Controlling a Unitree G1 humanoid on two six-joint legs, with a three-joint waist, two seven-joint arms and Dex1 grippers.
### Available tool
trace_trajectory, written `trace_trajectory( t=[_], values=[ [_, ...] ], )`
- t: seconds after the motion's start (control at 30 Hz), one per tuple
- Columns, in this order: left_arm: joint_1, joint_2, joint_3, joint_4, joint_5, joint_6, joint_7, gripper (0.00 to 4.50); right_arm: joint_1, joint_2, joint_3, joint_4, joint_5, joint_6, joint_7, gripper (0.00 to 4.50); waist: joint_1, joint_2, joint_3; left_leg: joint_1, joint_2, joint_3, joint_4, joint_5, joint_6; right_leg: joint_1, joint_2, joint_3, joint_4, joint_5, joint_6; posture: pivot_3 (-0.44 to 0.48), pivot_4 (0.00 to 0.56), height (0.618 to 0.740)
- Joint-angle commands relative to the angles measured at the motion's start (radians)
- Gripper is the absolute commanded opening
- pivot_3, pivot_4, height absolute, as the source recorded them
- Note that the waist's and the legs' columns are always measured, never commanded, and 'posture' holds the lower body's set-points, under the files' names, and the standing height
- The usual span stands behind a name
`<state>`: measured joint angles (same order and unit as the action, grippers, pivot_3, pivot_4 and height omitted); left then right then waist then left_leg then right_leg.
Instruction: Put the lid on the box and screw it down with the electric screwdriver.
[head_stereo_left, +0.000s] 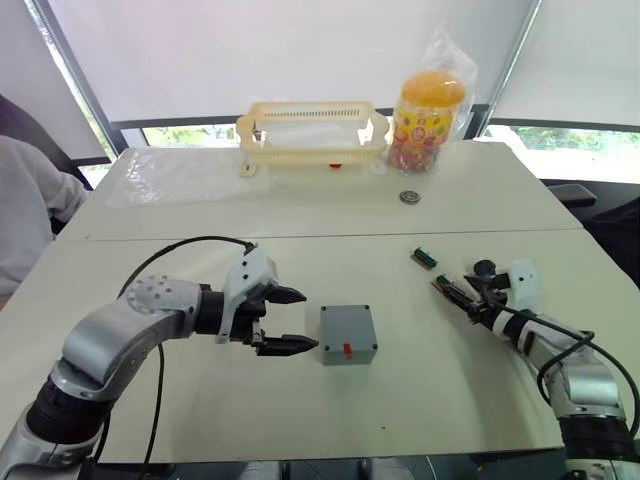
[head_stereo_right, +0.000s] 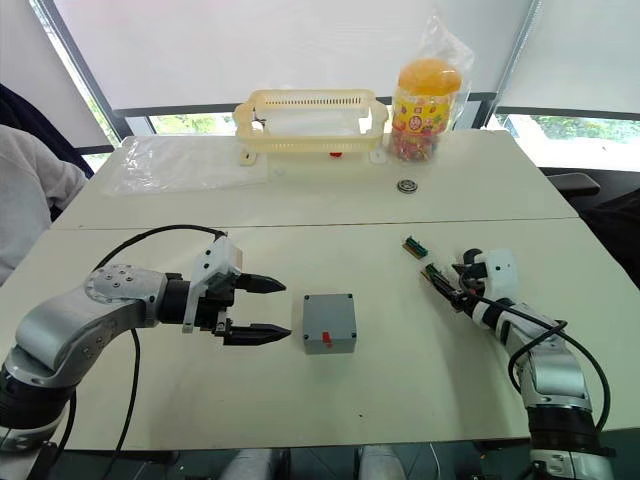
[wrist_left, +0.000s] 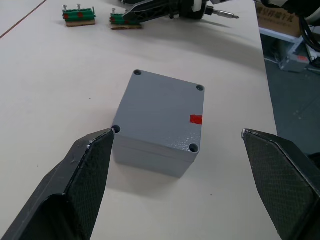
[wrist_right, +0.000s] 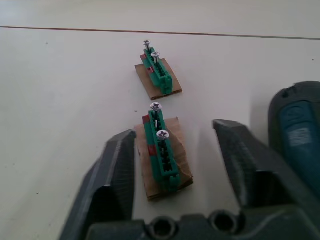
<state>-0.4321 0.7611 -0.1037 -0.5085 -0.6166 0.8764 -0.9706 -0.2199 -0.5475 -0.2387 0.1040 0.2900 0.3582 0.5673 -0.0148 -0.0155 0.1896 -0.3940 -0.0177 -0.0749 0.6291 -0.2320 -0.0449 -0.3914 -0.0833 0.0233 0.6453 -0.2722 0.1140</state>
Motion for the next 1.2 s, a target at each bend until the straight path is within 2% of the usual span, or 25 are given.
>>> trace_trajectory(
  t=[0.03,0.07,0.37,0.8,0.93,1.1,1.2],
  values=[
    [0.011,0.016,-0.009,-0.014,0.023,-0.033,0.003,4.21,-0.014,0.007,-0.005,-0.009,0.002,-0.024,-0.007,0.67,0.0,0.0,0.0,0.0,0.0,0.0,0.0,0.0,0.0,0.0,0.0,0.0,0.0,0.0,0.0,0.0,0.15,0.74],
    [0.01,0.017,-0.011,-0.012,0.025,-0.035,0.002,4.21,-0.014,0.009,-0.003,-0.006,-0.001,-0.027,-0.008,0.1,0.0,0.0,0.0,0.0,0.0,0.0,0.0,0.0,0.0,0.0,0.0,0.0,0.0,0.0,0.0,0.0,0.15,0.74],
    [0.0,0.023,-0.016,0.011,0.034,-0.051,-0.001,4.21,-0.016,0.017,0.002,-0.008,0.002,-0.033,-0.015,0.1,0.0,0.0,0.0,0.0,0.0,0.0,0.0,0.0,0.0,0.0,0.0,0.0,0.0,0.0,0.0,0.0,0.15,0.74],
    [-0.004,0.02,-0.032,0.041,0.052,-0.08,-0.018,4.21,0.01,0.009,-0.049,-0.172,0.04,-0.002,-0.063,0.1,0.0,0.0,0.0,0.0,0.0,0.0,0.0,0.0,0.0,0.0,0.0,0.0,0.0,0.0,0.0,0.0,0.15,0.74],
    [-0.027,0.02,-0.012,0.06,0.026,-0.072,-0.031,4.21,0.018,-0.026,-0.051,-0.297,0.064,0.025,-0.042,0.1,0.001,0.001,0.001,0.0,0.0,0.0,0.0,0.0,0.0,0.0,0.0,0.0,0.0,0.0,0.0,0.0,0.15,0.74],
    [-0.041,0.061,-0.022,0.073,0.047,-0.099,-0.08,4.21,0.054,-0.093,0.013,-0.551,0.19,0.167,0.06,0.1,-0.001,0.002,0.002,-0.002,0.0,-0.001,0.0,0.0,0.0,-0.001,0.0,-0.001,0.0,0.0,0.0,0.0,0.15,0.74],
    [-0.036,0.08,-0.031,0.078,0.062,-0.116,-0.095,4.21,0.064,-0.094,0.063,-0.634,0.229,0.222,0.078,0.1,-0.002,0.002,0.002,-0.001,0.001,-0.001,-0.001,0.0,0.0,-0.002,0.001,0.0,0.0,0.0,-0.001,0.0,0.15,0.74]
  ],
)
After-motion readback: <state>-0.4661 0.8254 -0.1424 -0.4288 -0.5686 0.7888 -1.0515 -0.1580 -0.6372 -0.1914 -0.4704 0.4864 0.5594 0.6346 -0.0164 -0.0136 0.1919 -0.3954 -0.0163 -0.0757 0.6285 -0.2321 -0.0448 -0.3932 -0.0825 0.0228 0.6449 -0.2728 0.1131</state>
